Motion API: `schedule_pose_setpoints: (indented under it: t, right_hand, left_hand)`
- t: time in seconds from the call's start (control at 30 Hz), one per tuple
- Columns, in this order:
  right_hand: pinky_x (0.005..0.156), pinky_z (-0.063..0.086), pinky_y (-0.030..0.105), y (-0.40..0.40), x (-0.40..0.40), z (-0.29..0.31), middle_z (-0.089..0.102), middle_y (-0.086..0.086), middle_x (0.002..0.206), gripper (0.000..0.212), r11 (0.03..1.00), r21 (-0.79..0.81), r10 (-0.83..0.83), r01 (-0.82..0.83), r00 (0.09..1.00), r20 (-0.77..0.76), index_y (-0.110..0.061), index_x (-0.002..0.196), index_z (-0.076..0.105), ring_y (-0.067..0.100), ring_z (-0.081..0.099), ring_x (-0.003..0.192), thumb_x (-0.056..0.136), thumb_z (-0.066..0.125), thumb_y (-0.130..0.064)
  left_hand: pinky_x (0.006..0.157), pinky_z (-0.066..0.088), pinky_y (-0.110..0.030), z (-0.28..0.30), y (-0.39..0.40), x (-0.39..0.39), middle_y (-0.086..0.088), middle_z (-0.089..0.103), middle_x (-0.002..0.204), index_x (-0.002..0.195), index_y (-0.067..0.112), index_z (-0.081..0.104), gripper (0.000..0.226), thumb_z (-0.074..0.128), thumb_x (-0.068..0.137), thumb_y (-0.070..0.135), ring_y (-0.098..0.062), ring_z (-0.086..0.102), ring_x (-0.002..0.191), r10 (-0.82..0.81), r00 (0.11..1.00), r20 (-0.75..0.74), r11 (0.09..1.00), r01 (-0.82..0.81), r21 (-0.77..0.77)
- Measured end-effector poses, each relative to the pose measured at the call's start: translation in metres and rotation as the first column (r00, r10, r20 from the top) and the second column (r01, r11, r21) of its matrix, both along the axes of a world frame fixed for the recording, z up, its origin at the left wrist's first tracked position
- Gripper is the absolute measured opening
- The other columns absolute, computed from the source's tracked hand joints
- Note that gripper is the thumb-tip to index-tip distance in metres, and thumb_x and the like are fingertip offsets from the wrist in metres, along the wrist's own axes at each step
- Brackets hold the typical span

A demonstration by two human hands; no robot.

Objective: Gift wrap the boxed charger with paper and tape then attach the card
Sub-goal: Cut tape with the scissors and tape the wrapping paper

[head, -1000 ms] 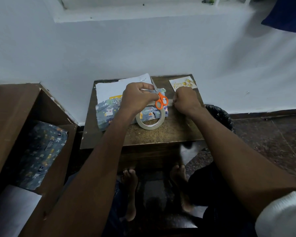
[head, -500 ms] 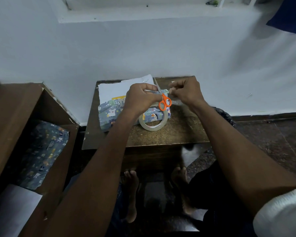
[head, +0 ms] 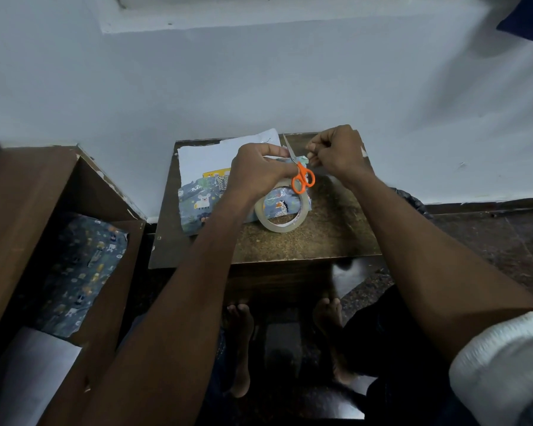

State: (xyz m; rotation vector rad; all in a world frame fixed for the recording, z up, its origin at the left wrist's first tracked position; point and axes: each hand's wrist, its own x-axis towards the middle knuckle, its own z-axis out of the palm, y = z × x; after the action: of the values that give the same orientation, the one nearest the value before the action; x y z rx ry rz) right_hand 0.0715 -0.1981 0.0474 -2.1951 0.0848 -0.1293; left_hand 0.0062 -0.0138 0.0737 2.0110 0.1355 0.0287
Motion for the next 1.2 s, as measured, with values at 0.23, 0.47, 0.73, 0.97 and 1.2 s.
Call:
schedule_pose_setpoints:
  t: [0.23, 0.47, 0.73, 0.97, 1.2]
  right_hand:
    - [0.077, 0.058, 0.027, 0.002, 0.008, -0.002, 0.078, 0.002, 0.092, 0.013, 0.997, 0.075, 0.001, -0.003, 1.0, 0.028, -0.006, 0.1, 0.082, 0.003, 0.067, 0.079, 0.094, 0.071, -0.006]
    - [0.075, 0.065, 0.03, -0.002, 0.005, 0.006, 0.078, 0.011, 0.082, 0.016, 0.974, 0.226, 0.019, -0.021, 1.0, 0.007, 0.002, 0.107, 0.078, 0.017, 0.075, 0.066, 0.096, 0.066, 0.004]
    - [0.064, 0.064, 0.025, -0.001, 0.0, 0.006, 0.076, 0.01, 0.072, 0.008, 0.989, 0.147, 0.006, -0.013, 0.999, 0.05, -0.002, 0.083, 0.081, 0.016, 0.074, 0.059, 0.086, 0.084, -0.009]
    - [0.057, 0.06, 0.022, 0.001, 0.003, 0.002, 0.076, 0.004, 0.069, 0.015, 0.996, 0.09, -0.019, 0.013, 0.998, 0.061, -0.006, 0.078, 0.082, 0.014, 0.071, 0.059, 0.08, 0.091, -0.018]
    - [0.072, 0.066, 0.031, 0.005, 0.011, -0.002, 0.076, 0.014, 0.079, 0.016, 0.99, 0.139, 0.01, -0.013, 1.0, 0.022, 0.001, 0.093, 0.08, 0.016, 0.073, 0.065, 0.092, 0.066, 0.008]
  left_hand:
    - [0.086, 0.065, -0.044, -0.001, -0.004, 0.001, 0.007, 0.079, 0.095, 0.095, 0.021, 0.084, 0.04, 0.087, 0.06, 0.041, -0.013, 0.075, 0.091, -0.012, 1.0, -0.028, 1.0, 0.012, -0.002]
    - [0.084, 0.066, -0.043, -0.004, -0.005, 0.005, 0.007, 0.079, 0.095, 0.095, 0.022, 0.084, 0.039, 0.09, 0.06, 0.04, -0.013, 0.075, 0.089, -0.013, 0.999, -0.04, 1.0, 0.013, 0.004]
    - [0.085, 0.066, -0.044, -0.006, -0.005, 0.007, 0.002, 0.079, 0.099, 0.099, 0.019, 0.084, 0.033, 0.093, 0.07, 0.032, -0.016, 0.075, 0.09, -0.008, 1.0, -0.03, 1.0, 0.008, 0.01]
    - [0.087, 0.065, -0.046, -0.005, -0.006, 0.007, 0.001, 0.08, 0.1, 0.1, 0.019, 0.084, 0.038, 0.092, 0.067, 0.036, -0.018, 0.076, 0.093, -0.007, 0.999, -0.037, 1.0, 0.007, 0.011]
    - [0.085, 0.066, -0.044, -0.008, -0.004, 0.008, 0.004, 0.079, 0.098, 0.1, 0.019, 0.084, 0.034, 0.093, 0.071, 0.033, -0.014, 0.075, 0.09, -0.004, 1.0, -0.028, 1.0, 0.005, 0.019]
